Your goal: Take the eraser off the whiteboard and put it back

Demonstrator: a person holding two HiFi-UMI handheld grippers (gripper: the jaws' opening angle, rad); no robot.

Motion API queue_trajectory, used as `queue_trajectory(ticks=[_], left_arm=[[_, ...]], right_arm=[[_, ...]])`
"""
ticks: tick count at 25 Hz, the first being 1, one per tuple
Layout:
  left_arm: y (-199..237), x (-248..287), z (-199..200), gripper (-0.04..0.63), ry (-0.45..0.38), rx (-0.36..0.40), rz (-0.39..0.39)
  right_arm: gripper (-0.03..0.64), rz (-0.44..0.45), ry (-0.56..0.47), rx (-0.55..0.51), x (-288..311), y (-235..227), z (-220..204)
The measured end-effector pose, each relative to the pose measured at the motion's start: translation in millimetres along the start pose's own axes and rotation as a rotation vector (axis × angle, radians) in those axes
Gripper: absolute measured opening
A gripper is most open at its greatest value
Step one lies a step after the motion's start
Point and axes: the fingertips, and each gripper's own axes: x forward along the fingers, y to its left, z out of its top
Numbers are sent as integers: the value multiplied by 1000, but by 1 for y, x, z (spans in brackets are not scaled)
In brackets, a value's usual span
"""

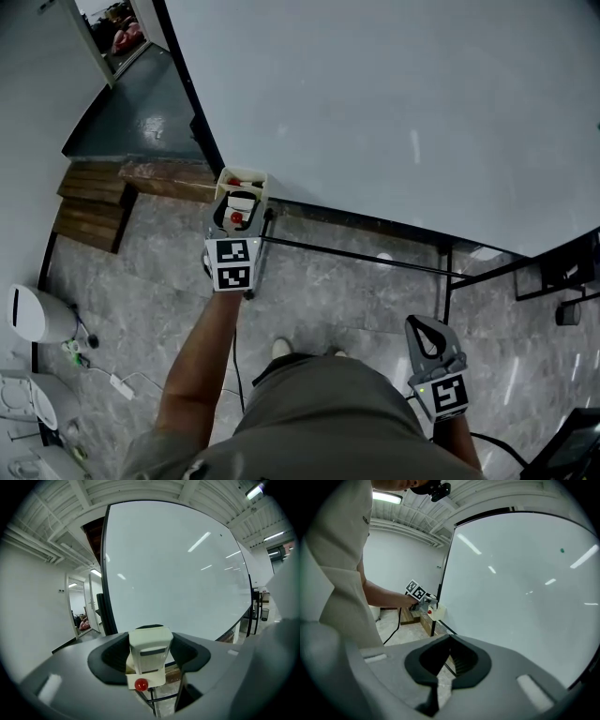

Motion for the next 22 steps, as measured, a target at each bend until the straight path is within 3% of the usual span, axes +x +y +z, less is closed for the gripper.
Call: queue_trajectory(ticks=[8,22], left_arm=[[-6,-60,34,275,-69,-20,35],[-43,-214,74,275,-161,-107,66]], right_arm=[[3,87,-38,-11,-7,-1,-4],[3,318,-129,-84,-2,20,-5]])
